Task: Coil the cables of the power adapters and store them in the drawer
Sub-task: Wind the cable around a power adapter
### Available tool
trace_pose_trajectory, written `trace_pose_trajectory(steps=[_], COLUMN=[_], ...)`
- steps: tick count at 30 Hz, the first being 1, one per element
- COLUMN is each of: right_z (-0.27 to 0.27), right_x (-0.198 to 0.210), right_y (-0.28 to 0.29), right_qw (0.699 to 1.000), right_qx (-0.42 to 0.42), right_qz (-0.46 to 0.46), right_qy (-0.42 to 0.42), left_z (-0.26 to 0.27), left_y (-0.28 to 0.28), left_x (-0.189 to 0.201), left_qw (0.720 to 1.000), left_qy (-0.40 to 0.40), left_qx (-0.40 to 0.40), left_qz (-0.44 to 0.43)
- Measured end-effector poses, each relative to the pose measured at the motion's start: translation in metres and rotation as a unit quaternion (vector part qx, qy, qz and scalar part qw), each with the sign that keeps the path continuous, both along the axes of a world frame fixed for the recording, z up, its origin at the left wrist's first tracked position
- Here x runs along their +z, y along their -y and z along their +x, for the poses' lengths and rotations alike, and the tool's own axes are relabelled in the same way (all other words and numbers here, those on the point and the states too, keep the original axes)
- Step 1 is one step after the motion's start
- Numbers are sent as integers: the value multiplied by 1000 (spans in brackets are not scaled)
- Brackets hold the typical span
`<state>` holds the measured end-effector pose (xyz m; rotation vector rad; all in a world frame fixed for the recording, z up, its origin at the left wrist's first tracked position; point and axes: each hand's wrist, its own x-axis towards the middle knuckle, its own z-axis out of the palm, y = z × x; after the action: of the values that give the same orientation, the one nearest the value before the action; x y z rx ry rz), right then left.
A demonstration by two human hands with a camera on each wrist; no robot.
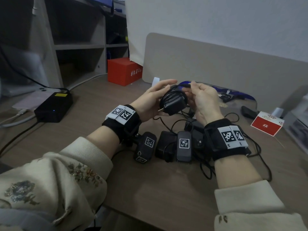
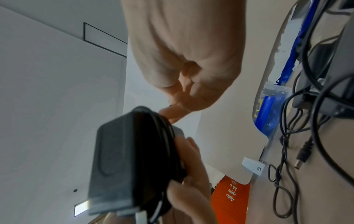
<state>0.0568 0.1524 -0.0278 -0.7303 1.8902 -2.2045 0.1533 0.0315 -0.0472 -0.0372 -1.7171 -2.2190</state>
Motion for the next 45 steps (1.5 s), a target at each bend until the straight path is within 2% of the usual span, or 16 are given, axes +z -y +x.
trace_pose_trajectory(steps=[8, 15, 21, 25, 29, 38, 45], right_z=[0, 0, 2, 1, 7, 5, -2], right_x=[-3, -9, -9, -7, -2, -3, -5], right_y=[-3, 4, 7, 7, 9, 7, 7], right_qw=[997, 992, 980, 947, 917, 908, 904], right_qx=[53, 104, 76, 20, -7, -7, -72], right_qz=[41, 24, 75, 154, 197, 244, 250], right_qy=[-42, -72, -167, -282, -347, -340, -339], left_z=[-2, -1, 0, -1, -1, -9, -9], left_y=[1, -1, 1, 7, 9, 10, 7], left_x=[4, 9, 8, 4, 2, -5, -2], left_qw=[995, 982, 983, 985, 988, 996, 997], left_qy=[-9, 15, 17, 27, 39, 23, 40], left_qx=[29, 16, 33, 49, 66, 87, 71], left_qz=[98, 189, 178, 162, 138, 5, -14])
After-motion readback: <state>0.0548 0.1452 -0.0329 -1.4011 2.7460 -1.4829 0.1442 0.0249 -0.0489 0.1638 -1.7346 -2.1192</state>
